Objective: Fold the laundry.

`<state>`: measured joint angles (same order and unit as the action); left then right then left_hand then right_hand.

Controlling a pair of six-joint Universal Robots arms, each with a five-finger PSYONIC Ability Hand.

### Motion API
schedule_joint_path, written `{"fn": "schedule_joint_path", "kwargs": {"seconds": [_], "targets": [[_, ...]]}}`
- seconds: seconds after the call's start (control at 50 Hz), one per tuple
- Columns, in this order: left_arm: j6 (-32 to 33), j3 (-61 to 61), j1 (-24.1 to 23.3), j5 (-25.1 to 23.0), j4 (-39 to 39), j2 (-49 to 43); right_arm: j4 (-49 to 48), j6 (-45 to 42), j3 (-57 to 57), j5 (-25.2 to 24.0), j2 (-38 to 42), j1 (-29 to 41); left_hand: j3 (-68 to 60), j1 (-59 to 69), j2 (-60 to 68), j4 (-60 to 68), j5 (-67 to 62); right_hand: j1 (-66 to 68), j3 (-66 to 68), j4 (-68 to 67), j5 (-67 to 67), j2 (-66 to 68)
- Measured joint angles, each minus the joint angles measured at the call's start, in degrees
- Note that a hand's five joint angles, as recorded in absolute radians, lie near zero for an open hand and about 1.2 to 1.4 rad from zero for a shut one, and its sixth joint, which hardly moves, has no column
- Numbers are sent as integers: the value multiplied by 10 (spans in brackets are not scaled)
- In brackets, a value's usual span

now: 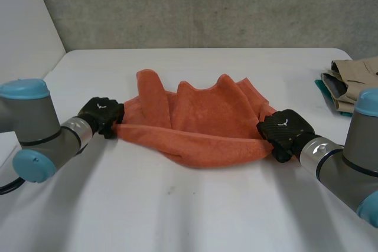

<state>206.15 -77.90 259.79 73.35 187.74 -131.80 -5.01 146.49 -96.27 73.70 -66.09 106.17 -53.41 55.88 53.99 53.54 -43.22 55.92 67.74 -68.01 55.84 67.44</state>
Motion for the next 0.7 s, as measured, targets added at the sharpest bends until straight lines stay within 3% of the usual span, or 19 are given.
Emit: {"fn": "schedule_joint_path", "kwargs": {"seconds": [0.14,0.38,0.42,0.48,0.6,0.7], "targets": [[8,4,-2,3,44,-16,0,2,-2,1,-1,0,-137,93,136,140,-128,0,0,0,0,0],[18,-7,-9,35,49,17,20,-3,7,1,-7,2,-147,93,145,151,-129,0,0,0,0,0],[17,-24,-11,47,48,49,46,-6,16,0,-7,1,-147,93,145,151,-129,-224,-217,216,-207,-233],[14,-54,-15,58,49,96,76,4,25,-3,-16,-1,-147,93,145,151,-129,-377,-452,448,-433,-454],[12,-98,-23,64,53,154,86,80,20,-5,-39,-31,-147,93,145,151,-129,-393,-491,498,-478,-480],[12,-111,-26,64,54,170,81,194,-9,-19,-50,-106,-148,93,146,151,-129,-393,-491,498,-478,-480]]}}
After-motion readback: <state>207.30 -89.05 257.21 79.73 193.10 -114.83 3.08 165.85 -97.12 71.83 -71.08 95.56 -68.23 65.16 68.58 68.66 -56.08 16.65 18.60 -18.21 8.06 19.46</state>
